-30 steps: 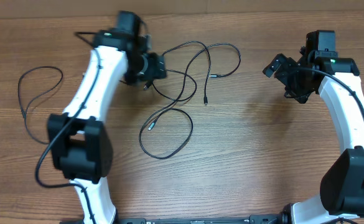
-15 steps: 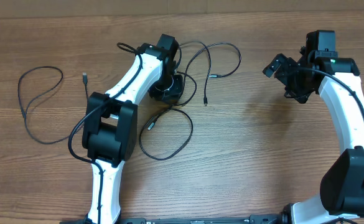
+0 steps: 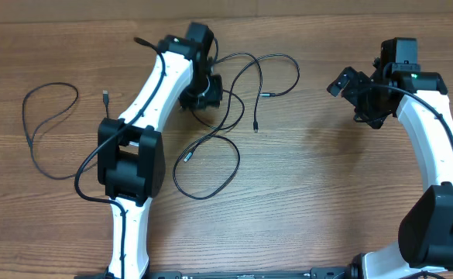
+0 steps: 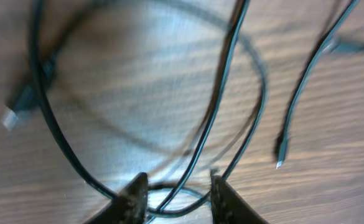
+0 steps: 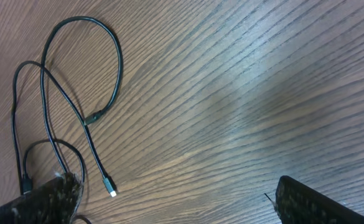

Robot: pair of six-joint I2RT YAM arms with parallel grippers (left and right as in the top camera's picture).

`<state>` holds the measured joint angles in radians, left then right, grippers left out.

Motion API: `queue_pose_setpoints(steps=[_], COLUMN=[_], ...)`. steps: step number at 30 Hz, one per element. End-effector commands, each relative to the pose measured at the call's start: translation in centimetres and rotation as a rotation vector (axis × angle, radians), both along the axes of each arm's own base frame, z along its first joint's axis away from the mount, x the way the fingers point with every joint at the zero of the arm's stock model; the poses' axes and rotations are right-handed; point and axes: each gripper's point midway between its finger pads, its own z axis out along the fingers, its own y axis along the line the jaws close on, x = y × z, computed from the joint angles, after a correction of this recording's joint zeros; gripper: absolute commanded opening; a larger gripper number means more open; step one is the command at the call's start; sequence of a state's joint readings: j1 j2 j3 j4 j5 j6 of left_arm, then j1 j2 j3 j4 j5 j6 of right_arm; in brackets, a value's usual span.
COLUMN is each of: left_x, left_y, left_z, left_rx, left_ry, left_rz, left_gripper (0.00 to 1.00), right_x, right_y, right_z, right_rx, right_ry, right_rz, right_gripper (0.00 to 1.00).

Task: Untangle cables
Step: 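Move left gripper back to the central pile and grasp a cable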

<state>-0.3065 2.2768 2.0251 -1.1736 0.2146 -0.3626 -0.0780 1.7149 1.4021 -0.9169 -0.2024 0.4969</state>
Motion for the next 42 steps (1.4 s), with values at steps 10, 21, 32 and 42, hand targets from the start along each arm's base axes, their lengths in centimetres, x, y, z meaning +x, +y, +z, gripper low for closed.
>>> queue_pose_setpoints(steps=[10, 21, 32, 42], left_x=[0.9, 0.7, 1.1, 1.3], left_y=[-3.4, -3.7, -3.1, -4.2], left_z=[-3.4, -4.1, -4.2, -4.0], left_rx=[0.061, 0.062, 0.105, 0.097], left_ry=[-0.139, -0.143, -0.161, -0.192], left_rz=[-0.142, -0.15, -0.141, -0.158], left_gripper=[0.17, 0.31, 0.41, 0.37], right_x=[0.2, 0.2, 0.2, 0.2], right_y=[-0.2, -0.2, -0.2, -0.2], right_z=[0.5, 0.5, 0.5, 0.5], right_rx=[-0.01, -0.01, -0.01, -0.01], right_ry=[-0.016, -0.016, -0.016, -0.016], right_rz=[-0.002, -0.002, -0.002, -0.002], right_gripper=[1.0, 1.0, 1.0, 1.0])
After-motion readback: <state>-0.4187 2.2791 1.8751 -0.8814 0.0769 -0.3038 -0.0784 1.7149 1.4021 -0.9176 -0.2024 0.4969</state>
